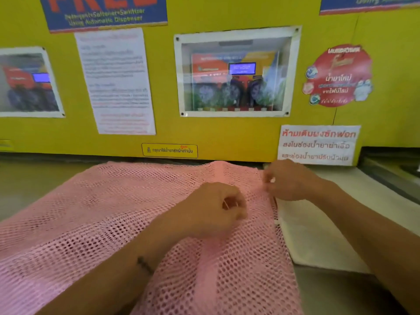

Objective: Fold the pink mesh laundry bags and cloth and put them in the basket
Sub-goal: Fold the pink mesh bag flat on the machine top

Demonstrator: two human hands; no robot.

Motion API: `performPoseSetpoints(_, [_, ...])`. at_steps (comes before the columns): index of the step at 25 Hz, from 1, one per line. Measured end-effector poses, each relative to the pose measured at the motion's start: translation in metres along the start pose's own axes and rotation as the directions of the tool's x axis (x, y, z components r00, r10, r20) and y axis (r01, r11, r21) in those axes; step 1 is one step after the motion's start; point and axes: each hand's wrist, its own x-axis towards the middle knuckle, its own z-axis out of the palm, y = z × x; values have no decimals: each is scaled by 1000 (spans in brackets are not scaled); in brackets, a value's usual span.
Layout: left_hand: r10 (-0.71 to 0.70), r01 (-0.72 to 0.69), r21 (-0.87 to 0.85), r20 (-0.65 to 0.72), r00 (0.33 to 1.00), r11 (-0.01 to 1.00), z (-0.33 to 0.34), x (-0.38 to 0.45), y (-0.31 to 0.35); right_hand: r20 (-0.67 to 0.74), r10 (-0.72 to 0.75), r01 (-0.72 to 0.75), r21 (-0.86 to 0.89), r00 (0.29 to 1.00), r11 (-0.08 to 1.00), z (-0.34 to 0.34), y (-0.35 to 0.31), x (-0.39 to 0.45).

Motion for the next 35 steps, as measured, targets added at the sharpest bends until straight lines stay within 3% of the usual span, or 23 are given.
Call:
performPoseSetpoints(2, [3, -3, 3, 22, 1000, 1000, -20, 5, -6, 169, 52, -46, -39, 984, 998, -6, 4, 0])
performPoseSetpoints(5, [-91, 94, 108, -38, 995, 990, -67, 15, -43, 76, 100, -100, -5, 992, 995, -18, -3, 14])
performPoseSetpoints(7, [-226, 234, 221, -63, 972, 947, -86, 24, -86, 69, 97, -99, 13, 993, 995, -19, -16, 31])
performPoseSetpoints(10, [-474, 436, 451, -32, 880, 779, -87, 32, -149, 36, 194, -195, 43, 980, 980, 5, -28, 50])
performPoseSetpoints(11, [-500, 452, 498, -44, 865, 740, -83, 35, -164, 14, 230, -230, 50, 973, 972, 17, -26, 55])
performPoseSetpoints(15, [-427, 486, 355, -236, 873, 798, -84, 48, -182, -19, 274, -271, 98, 961, 958, 44, -19, 65])
performPoseSetpoints(21, [-310, 413, 262, -358, 881, 872, -81, 72, -170, -161, 368, -345, 155, 916, 926, 32, -9, 64])
performPoseSetpoints(23, [-291, 375, 292, -294, 910, 880, -76, 80, -167, -158, 383, -375, 79, 910, 924, 30, -5, 58])
performPoseSetpoints(25, [-333, 358, 361, -133, 934, 861, -73, 86, -162, -154, 376, -373, 51, 914, 926, 31, -2, 55])
performPoseSetpoints(28, [-345, 343, 407, -72, 936, 846, -75, 86, -146, -159, 366, -319, 257, 917, 912, 29, 6, 54])
performPoseSetpoints(31, [-213, 209, 398, -37, 976, 893, -73, 74, -107, -14, 258, -245, 263, 966, 933, 28, 10, 50])
performPoseSetpoints(35, [-4, -18, 172, 126, 992, 985, -56, 25, -21, -160, 202, -144, 314, 966, 938, 5, 10, 48])
